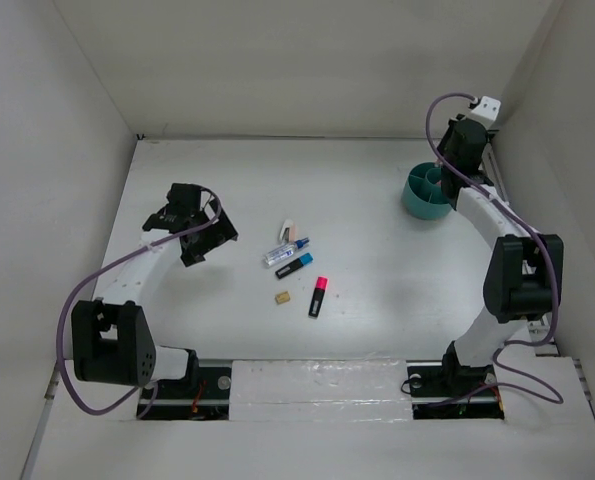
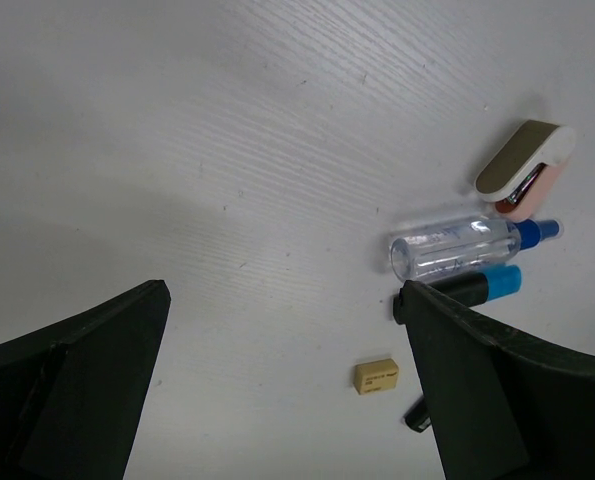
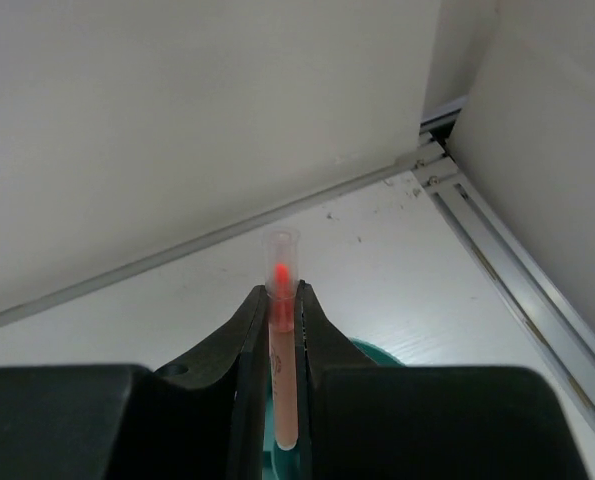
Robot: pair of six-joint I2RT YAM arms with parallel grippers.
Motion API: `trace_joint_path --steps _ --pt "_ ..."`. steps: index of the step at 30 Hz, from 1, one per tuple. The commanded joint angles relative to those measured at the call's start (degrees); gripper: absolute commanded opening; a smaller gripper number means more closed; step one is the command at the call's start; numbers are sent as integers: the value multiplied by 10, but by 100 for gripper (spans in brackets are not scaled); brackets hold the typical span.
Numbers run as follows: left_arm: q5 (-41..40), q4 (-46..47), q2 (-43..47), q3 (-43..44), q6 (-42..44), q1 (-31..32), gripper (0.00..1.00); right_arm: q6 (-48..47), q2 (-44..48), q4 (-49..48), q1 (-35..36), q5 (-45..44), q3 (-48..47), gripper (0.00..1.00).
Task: Sort the stationery into containers
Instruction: Place the stationery into the container
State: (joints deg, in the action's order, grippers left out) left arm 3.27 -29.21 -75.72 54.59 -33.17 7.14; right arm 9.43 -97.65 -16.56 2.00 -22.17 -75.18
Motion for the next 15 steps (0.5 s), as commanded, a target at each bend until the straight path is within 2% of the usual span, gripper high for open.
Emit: trace_joint_path --steps 1,5,15 --pt "24 7 -17 3 12 0 100 3 23 -67 -8 -19 25 0" --pt "52 18 -36 3 17 0 100 15 23 -80 -19 -7 54 0" --pt "46 13 -53 14 17 0 100 32 -2 -85 -19 5 66 0"
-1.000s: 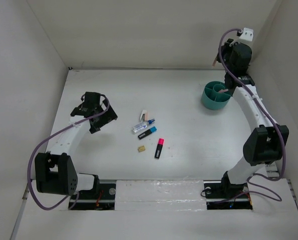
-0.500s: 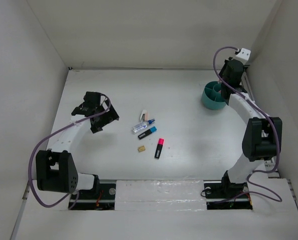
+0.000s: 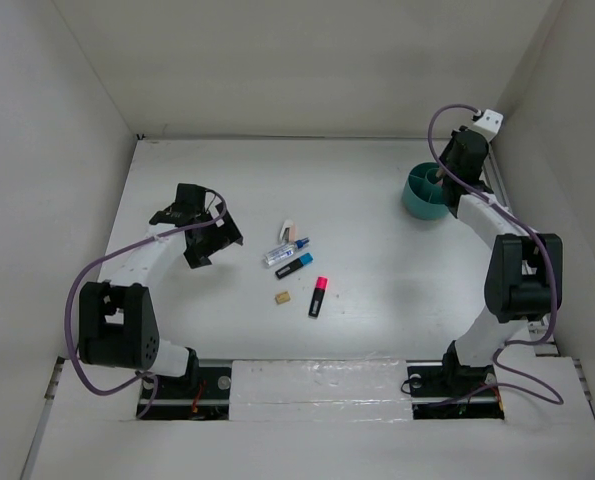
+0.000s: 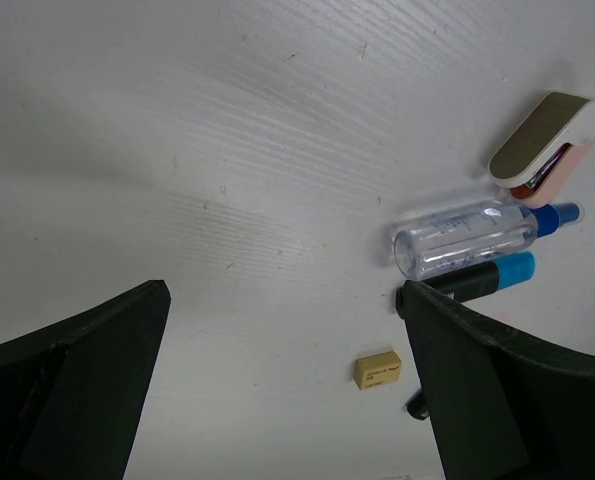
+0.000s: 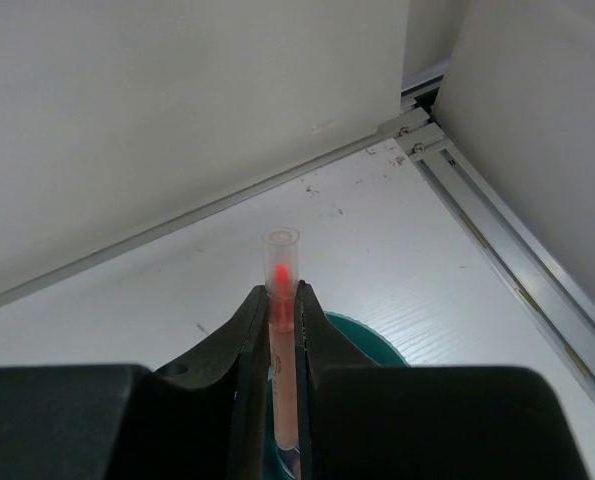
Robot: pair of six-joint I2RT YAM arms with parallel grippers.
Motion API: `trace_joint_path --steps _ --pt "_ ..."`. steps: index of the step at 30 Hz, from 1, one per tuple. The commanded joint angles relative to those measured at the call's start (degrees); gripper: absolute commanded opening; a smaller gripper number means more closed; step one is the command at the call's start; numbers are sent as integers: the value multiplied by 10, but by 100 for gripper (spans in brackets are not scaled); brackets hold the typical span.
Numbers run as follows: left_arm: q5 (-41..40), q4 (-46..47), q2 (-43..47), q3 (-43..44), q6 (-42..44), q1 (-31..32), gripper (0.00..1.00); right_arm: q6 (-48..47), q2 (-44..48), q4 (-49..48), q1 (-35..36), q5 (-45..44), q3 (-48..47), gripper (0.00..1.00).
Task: Sort the stationery into containers
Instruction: Place the stationery into the container
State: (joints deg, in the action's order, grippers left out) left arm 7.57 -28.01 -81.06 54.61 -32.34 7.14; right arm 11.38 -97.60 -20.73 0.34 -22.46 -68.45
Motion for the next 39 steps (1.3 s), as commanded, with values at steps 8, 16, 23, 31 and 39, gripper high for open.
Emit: trace_joint_path --steps 8,16,23,31,39 --pt "-8 1 0 19 3 0 100 18 -7 -43 4 0 16 0" --pt "-3 1 0 19 3 0 100 29 -2 -21 20 -14 21 5" --pt "-3 6 5 19 3 0 100 29 3 -6 26 -7 26 8" --pt "-3 6 11 14 3 0 100 35 8 4 26 -19 31 9" --pt "-3 6 11 14 3 0 100 40 25 4 26 -19 47 46"
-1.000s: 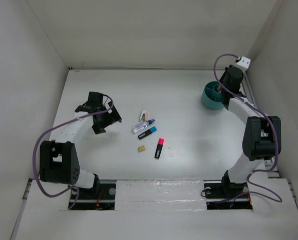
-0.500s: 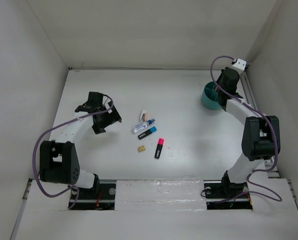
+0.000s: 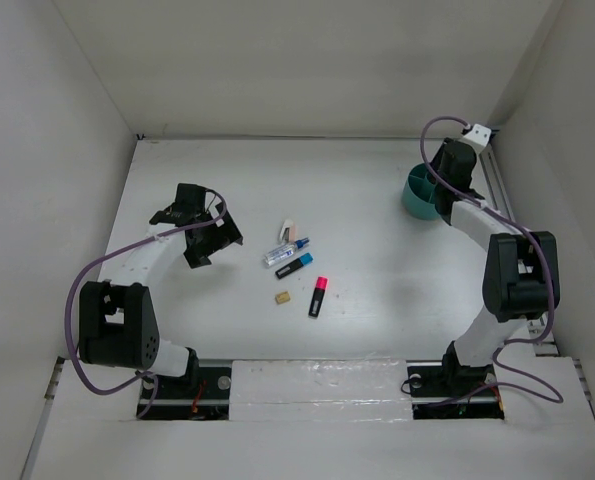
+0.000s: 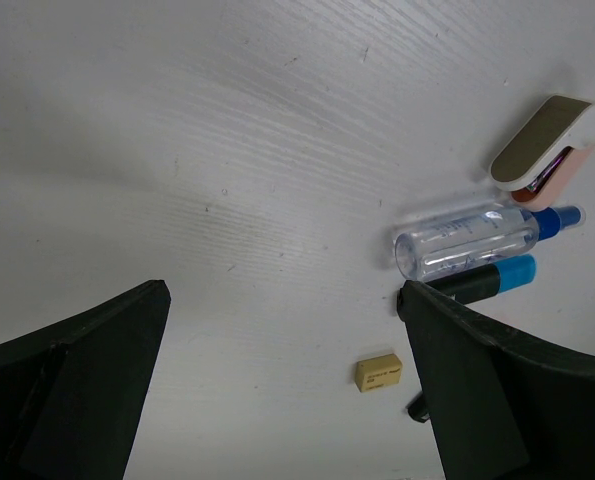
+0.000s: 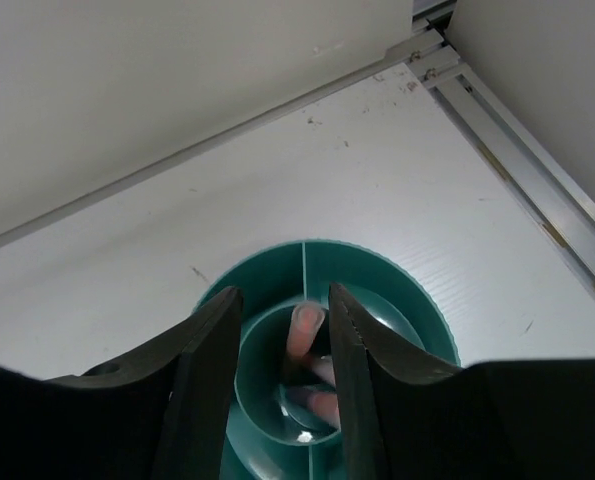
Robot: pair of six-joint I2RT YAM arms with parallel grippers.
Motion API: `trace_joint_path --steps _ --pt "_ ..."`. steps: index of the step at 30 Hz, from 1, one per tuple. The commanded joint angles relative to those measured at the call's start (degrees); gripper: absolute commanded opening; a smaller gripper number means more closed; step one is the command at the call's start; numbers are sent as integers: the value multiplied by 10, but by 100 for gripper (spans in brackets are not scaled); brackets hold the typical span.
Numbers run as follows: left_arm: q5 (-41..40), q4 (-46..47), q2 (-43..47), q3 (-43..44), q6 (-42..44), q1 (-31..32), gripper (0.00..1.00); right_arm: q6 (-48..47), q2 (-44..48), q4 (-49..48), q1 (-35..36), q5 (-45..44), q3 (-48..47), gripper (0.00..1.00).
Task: Sort the stationery into containers
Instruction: Place the stationery into the container, then grab a piece of stationery with the right arm
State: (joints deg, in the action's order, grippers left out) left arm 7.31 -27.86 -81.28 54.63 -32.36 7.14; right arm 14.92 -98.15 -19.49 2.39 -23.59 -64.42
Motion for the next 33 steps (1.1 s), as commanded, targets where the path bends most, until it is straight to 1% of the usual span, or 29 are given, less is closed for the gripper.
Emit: trace_joint_path --steps 1,3,10,14,15,17,18,21,22,23,25,26,27,28,29,30,31,32,33 --pt "0 4 13 14 4 0 100 5 31 -8 5 -8 7 46" --pt "0 4 13 14 4 0 100 5 38 -8 5 -8 7 48" --pt "-5 4 18 14 4 0 100 5 74 -8 5 9 -1 49" --pt "-12 -2 18 28 4 0 100 -7 109 34 18 15 -53 55" --pt "-12 -9 18 28 4 0 100 -7 117 45 26 15 -78 60" --pt "-17 -9 18 38 4 0 100 -12 142 79 33 15 -102 63" --pt "-17 -15 18 38 4 0 100 -12 150 90 38 23 -113 70" --pt "-23 -30 18 62 -2 0 100 -12 168 163 38 66 -171 81" --pt "-29 -41 18 68 -2 0 100 -6 168 188 46 72 -209 83" --pt "-29 -47 18 82 -2 0 100 -6 168 245 52 77 -230 83" --pt "-36 -60 18 94 -8 0 100 -6 156 311 76 77 -274 84" --pt "-36 -60 18 100 -8 0 100 -6 141 342 86 77 -314 84" --pt "-41 -60 18 111 -13 0 100 -6 131 404 96 84 -334 84" --pt "-41 -66 18 116 -13 0 100 -6 120 435 106 108 -354 84" --pt "-41 -66 18 116 -13 0 100 -6 111 465 131 116 -385 85" --pt "-41 -71 18 124 -13 0 100 -6 97 511 146 123 -395 85" --pt "-48 -71 24 133 -19 0 100 -6 97 530 162 129 -402 85" --pt "-49 -77 24 138 -19 0 100 -6 90 545 200 129 -408 87" --pt "-49 -83 30 138 -24 0 100 -6 90 567 221 129 -408 87"
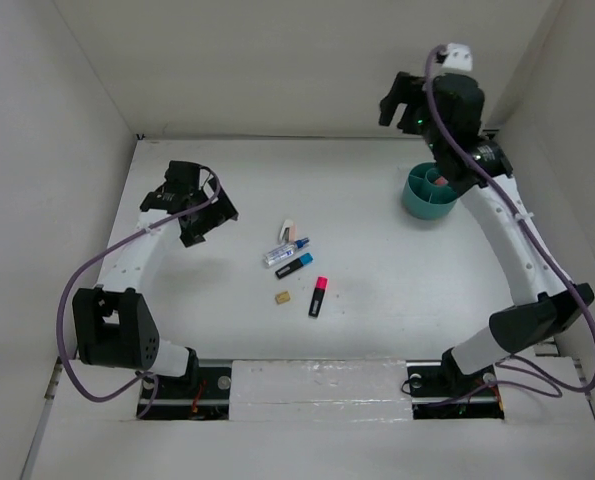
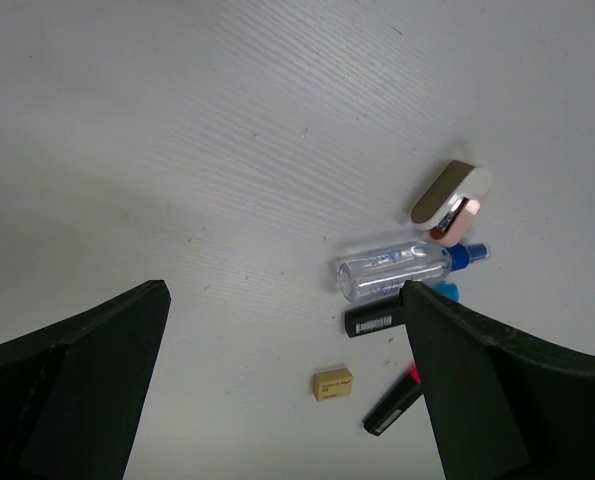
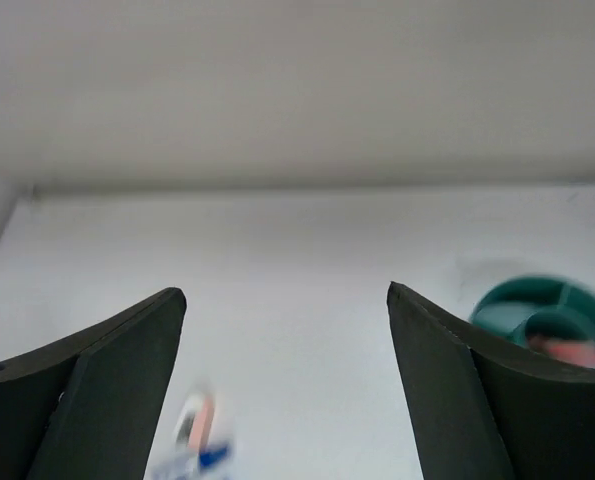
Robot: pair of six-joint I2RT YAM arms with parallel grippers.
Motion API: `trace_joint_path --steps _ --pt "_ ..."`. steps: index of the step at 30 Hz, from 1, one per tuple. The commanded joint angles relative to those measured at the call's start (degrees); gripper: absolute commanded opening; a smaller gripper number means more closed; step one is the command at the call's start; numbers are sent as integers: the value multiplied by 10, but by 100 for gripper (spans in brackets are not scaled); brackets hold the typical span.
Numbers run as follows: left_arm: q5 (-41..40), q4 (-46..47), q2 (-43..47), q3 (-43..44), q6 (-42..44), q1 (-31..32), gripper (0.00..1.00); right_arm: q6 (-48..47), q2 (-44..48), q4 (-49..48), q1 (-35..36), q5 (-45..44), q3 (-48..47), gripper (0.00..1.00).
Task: Sort the stationery into containers
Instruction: Grab a piece of stationery with the right arm
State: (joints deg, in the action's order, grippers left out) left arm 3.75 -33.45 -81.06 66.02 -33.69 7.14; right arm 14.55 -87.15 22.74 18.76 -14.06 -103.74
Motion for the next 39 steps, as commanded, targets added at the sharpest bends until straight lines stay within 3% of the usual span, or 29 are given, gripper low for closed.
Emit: trace_joint_path --steps 1,5,11,17,20,23,29,33,39 --pt "-26 -33 33 32 -16 0 100 3 -20 154 98 33 -7 88" --pt "-60 -52 45 53 -31 0 100 37 -20 194 173 30 13 88" --pt "-124 -72 71 48 -76 0 100 65 -14 211 277 79 117 86" --pt "-116 -59 66 38 -82 -5 100 78 -33 218 342 128 165 82" --pt "-89 -53 61 44 -74 -47 100 65 -73 228 378 144 159 82" --pt "-52 -43 61 44 -48 -94 100 65 -148 261 406 139 131 79" --pt "-53 -43 73 31 -43 -94 100 86 -198 243 439 129 126 78" --pt "-40 -32 85 6 -43 -94 100 116 -231 238 450 71 121 77" --pt "-23 -14 96 -18 -37 -94 100 133 -291 230 461 47 107 69"
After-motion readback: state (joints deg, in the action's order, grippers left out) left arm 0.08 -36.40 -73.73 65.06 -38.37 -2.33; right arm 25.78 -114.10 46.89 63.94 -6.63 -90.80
